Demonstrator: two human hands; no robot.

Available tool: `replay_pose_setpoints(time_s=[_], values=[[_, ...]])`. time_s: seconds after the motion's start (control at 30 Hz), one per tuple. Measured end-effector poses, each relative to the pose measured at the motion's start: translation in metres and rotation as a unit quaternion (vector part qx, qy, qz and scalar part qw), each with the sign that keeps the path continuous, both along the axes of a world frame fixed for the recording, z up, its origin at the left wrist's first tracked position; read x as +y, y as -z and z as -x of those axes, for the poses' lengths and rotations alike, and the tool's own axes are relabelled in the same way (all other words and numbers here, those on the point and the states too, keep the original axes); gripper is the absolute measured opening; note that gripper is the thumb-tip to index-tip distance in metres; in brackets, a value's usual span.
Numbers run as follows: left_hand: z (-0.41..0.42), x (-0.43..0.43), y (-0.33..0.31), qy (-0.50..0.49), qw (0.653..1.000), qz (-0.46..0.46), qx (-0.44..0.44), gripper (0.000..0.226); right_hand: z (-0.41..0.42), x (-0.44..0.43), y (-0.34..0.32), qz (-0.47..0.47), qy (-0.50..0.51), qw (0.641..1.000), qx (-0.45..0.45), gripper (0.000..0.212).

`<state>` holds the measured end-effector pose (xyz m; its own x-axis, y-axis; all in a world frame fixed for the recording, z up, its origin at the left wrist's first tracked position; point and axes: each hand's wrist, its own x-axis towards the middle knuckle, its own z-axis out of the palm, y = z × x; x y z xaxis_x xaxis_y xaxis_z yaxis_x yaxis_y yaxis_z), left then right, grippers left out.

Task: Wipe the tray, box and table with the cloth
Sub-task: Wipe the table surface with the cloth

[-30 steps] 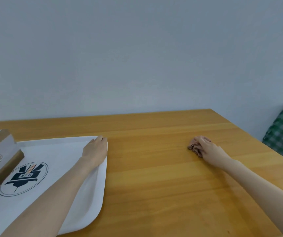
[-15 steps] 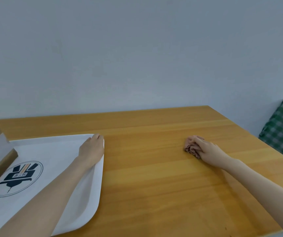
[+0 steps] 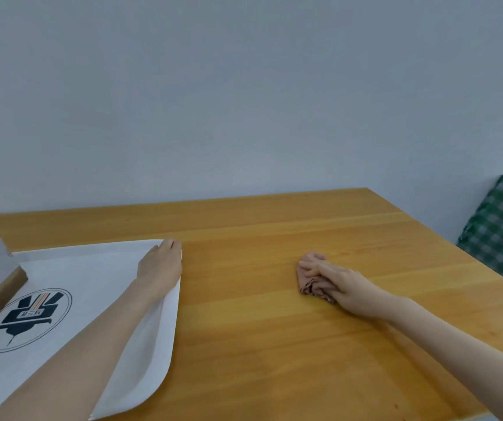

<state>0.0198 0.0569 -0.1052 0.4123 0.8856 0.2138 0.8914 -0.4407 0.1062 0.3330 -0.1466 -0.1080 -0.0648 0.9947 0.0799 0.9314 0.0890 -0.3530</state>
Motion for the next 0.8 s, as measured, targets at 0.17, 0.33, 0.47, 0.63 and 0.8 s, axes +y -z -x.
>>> replay_pose_setpoints(time_s=[0.17,0.33,0.47,0.63,0.8], values=[[0.001,0.002,0.002,0.001,1.000,0.010,-0.015,0.034,-0.005,0.009,-0.001,0.004,-0.009,1.000,-0.005,0.031],[0.001,0.000,0.001,-0.001,1.000,0.013,-0.008,0.033,0.002,0.040,-0.010,0.017,0.061,0.998,-0.025,0.041],[0.001,-0.001,-0.001,-0.001,1.000,0.018,-0.007,0.032,0.016,0.068,-0.012,0.002,0.124,0.990,-0.072,0.045],[0.001,-0.003,-0.001,0.002,1.000,0.012,0.002,0.031,0.023,0.059,-0.012,0.000,0.098,0.992,-0.081,0.044],[-0.001,-0.006,-0.003,-0.004,1.000,0.012,-0.001,0.029,0.046,0.033,-0.003,-0.006,-0.039,0.998,-0.048,0.054]])
